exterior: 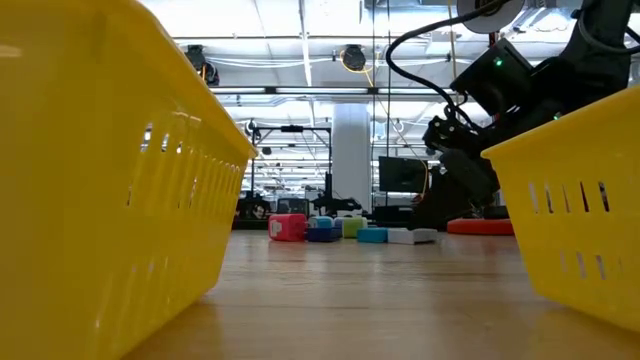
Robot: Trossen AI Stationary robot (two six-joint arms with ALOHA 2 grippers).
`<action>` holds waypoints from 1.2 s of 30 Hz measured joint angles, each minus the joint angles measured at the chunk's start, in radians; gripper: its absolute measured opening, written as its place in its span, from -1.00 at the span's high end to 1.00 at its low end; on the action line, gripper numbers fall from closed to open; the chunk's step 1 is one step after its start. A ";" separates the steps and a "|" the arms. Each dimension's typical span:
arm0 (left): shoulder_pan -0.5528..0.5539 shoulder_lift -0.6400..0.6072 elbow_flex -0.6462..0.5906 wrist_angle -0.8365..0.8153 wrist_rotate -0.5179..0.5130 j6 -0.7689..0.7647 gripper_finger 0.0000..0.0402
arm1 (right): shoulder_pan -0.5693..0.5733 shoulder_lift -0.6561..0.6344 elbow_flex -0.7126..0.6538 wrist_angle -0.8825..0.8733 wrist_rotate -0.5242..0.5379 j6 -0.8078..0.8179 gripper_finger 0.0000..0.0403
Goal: Pick & Place Office items
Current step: Put the white digital clock into the right yellow bin
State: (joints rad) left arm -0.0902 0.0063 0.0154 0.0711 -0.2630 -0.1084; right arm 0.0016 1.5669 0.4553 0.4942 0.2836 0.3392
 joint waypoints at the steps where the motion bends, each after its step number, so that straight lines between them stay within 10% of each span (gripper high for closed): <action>1: 0.000 0.000 0.000 0.000 0.000 0.000 -0.05 | 0.002 0.000 0.000 -0.001 -0.001 -0.001 -0.72; 14: 0.000 0.000 0.000 0.000 0.000 0.000 -0.05 | 0.006 -0.058 0.001 -0.257 -0.040 0.123 -0.70; 25: 0.000 0.000 0.000 0.000 0.000 0.000 -0.05 | 0.008 -0.297 -0.006 -0.347 -0.441 0.111 -0.69; 36: 0.000 0.000 0.000 0.000 0.000 0.000 -0.05 | 0.111 -0.315 -0.007 -0.296 -0.362 -0.377 -0.69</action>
State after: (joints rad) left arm -0.0902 0.0063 0.0154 0.0712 -0.2633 -0.1083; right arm 0.1125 1.2523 0.4480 0.1982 -0.0787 -0.0380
